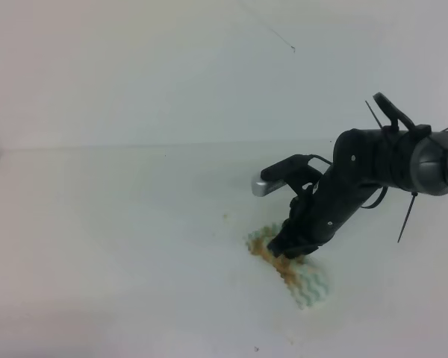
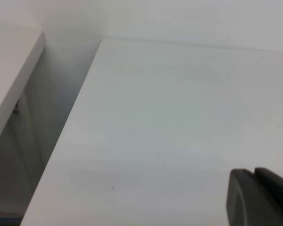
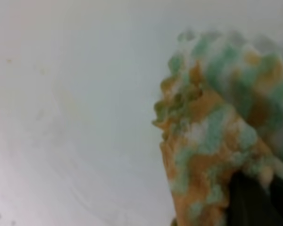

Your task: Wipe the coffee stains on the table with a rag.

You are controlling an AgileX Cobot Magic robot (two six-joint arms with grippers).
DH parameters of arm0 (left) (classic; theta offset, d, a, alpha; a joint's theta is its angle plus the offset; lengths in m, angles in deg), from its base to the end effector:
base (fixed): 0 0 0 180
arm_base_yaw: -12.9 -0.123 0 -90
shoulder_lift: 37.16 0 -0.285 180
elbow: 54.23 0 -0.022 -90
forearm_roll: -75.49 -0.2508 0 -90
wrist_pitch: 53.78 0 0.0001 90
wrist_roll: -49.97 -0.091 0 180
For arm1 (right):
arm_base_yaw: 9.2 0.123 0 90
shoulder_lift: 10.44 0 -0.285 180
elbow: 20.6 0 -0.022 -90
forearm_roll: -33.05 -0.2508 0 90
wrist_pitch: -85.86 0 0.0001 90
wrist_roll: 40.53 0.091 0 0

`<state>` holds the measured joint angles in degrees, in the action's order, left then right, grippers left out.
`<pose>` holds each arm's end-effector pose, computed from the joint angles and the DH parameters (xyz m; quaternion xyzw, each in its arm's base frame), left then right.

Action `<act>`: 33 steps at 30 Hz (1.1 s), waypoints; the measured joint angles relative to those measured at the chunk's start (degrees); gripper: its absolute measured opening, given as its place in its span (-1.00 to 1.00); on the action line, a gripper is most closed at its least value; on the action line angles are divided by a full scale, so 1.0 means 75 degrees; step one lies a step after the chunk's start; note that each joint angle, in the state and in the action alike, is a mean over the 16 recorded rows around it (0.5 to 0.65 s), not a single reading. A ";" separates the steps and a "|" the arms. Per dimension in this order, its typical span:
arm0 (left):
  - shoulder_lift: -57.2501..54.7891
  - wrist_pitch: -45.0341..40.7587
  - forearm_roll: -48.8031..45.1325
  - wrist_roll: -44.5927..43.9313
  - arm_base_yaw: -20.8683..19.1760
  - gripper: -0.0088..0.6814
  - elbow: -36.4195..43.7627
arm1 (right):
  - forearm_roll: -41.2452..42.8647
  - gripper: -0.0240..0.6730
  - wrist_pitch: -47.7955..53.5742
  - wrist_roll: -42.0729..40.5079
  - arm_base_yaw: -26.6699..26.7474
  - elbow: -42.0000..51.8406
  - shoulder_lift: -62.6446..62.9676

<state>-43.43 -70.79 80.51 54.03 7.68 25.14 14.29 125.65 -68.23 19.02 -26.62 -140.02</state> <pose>0.0539 0.0026 0.1752 -0.0877 0.7754 -0.0298 0.6246 0.3704 0.2201 0.1377 -0.3616 0.9133 0.1220 0.1423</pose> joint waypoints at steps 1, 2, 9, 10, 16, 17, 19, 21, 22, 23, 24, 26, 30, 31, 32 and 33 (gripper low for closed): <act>0.0000 0.0000 0.0000 0.0000 0.0000 -0.98 0.0000 | -0.0136 -0.93 -0.0002 -0.0082 0.0004 0.0000 -0.0003; -0.0012 -0.0007 0.0001 0.0000 0.0000 -0.98 -0.0018 | -0.0262 -0.92 -0.0008 -0.0164 0.0011 -0.0003 -0.0016; -0.0025 -0.0007 0.0001 0.0000 0.0001 -0.98 -0.0036 | -0.1383 -0.92 -0.0193 -0.0875 0.0233 -0.0003 -0.0033; -0.0025 -0.0007 0.0001 0.0000 0.0001 -0.98 -0.0036 | -0.1506 -0.92 -0.0227 -0.0948 0.0260 -0.0003 -0.0035; -0.0025 -0.0007 0.0001 0.0000 0.0001 -0.98 -0.0036 | -0.1712 -0.92 -0.0459 -0.0955 0.0236 -0.0003 -0.0011; -0.0025 -0.0007 0.0001 0.0000 0.0001 -0.98 -0.0036 | -0.1681 -0.92 -0.0503 -0.0916 0.0192 -0.0003 0.0006; -0.0012 0.0000 0.0001 0.0000 0.0000 -0.98 -0.0018 | -0.1618 -0.93 -0.0586 -0.0846 0.0079 0.0000 0.0076; -0.0012 0.0000 0.0001 0.0000 0.0000 -0.98 -0.0018 | -0.1516 -0.93 -0.0650 -0.0768 -0.0070 0.0000 0.0174; -0.0012 0.0000 0.0001 0.0000 0.0000 -0.98 -0.0018 | -0.1458 -0.93 -0.0676 -0.0732 -0.0155 0.0000 0.0242; 0.0000 0.0007 0.0000 0.0000 0.0000 -0.98 0.0000 | -0.1392 -0.93 -0.0700 -0.0699 -0.0246 0.0000 0.0322; 0.0000 0.0007 0.0000 0.0000 0.0000 -0.98 0.0000 | -0.1320 -0.93 -0.0724 -0.0666 -0.0342 0.0000 0.0415; 0.0000 0.0007 0.0000 0.0000 0.0000 -0.98 0.0000 | -0.1194 -0.93 -0.0763 -0.0628 -0.0545 0.0000 0.0631; 0.0000 0.0007 0.0000 0.0000 0.0000 -0.98 0.0000 | -0.1048 -0.93 -0.0775 -0.0670 -0.0961 0.0013 0.1140; 0.0000 0.0007 0.0000 0.0000 0.0000 -0.98 0.0000 | -0.1016 -0.93 -0.0779 -0.0687 -0.1060 0.0032 0.1279; 0.0000 0.0007 0.0000 0.0000 0.0000 -0.98 0.0000 | -0.0984 -0.93 -0.0788 -0.0704 -0.1153 0.0065 0.1420; 0.0000 0.0007 0.0000 0.0000 0.0000 -0.98 0.0000 | -0.0952 -0.93 -0.0807 -0.0714 -0.1245 0.0114 0.1564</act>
<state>-43.43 -70.73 80.51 54.03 7.68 25.14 7.15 119.60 -73.58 9.68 -25.76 -128.29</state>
